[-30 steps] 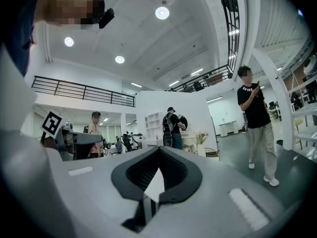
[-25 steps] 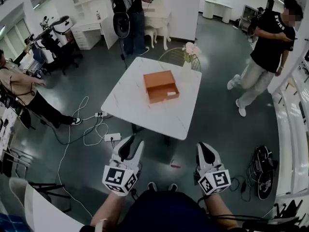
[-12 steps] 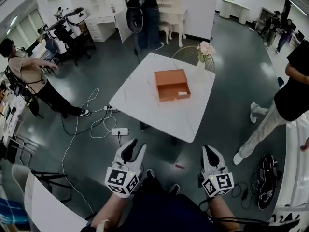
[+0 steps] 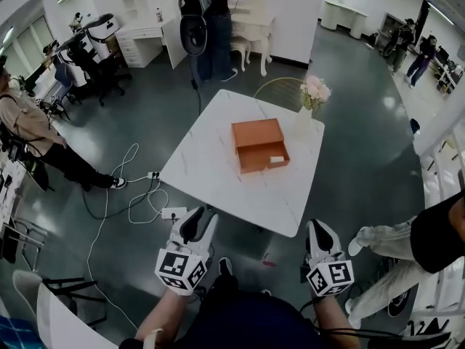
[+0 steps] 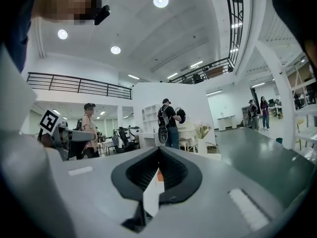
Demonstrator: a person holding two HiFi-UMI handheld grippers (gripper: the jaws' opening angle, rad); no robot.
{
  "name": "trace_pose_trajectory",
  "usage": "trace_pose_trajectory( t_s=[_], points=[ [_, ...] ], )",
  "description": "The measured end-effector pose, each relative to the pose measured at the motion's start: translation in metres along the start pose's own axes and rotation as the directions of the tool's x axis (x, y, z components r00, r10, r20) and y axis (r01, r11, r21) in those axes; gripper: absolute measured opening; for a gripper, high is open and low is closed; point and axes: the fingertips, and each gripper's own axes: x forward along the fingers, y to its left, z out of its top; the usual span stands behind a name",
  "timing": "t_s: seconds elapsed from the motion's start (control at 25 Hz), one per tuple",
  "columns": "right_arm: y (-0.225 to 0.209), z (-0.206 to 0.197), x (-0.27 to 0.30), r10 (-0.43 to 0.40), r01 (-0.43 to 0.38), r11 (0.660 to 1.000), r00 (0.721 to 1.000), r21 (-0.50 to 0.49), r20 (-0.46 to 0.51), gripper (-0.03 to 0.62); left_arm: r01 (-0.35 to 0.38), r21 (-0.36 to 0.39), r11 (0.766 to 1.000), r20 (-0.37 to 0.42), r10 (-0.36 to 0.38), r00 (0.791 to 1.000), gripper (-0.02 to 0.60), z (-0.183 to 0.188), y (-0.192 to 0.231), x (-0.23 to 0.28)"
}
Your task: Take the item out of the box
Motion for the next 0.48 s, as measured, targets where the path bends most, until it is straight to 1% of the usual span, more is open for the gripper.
trace_pose_trajectory(
  t_s=[0.24,0.4,0.48],
  points=[
    [0.01,0.004,0.059,-0.076,0.076,0.997,0.997,0.0,0.016,0.002,0.053,0.001,0.999,-0.008,-0.053,0.999,0.15,0.009,0.065,0.044],
    [0.017,0.002,0.09,-0.127,0.126,0.992,0.992,0.026,0.024,0.002,0.086,0.008,0.996,-0.032,-0.086,0.996,0.15,0.011,0.1,0.061],
    [0.023,-0.003,0.102,-0.143,0.142,0.989,0.99,0.043,0.013,0.002,0.091,-0.006,0.996,-0.045,-0.091,0.995,0.15,0.011,0.117,0.067]
  ],
)
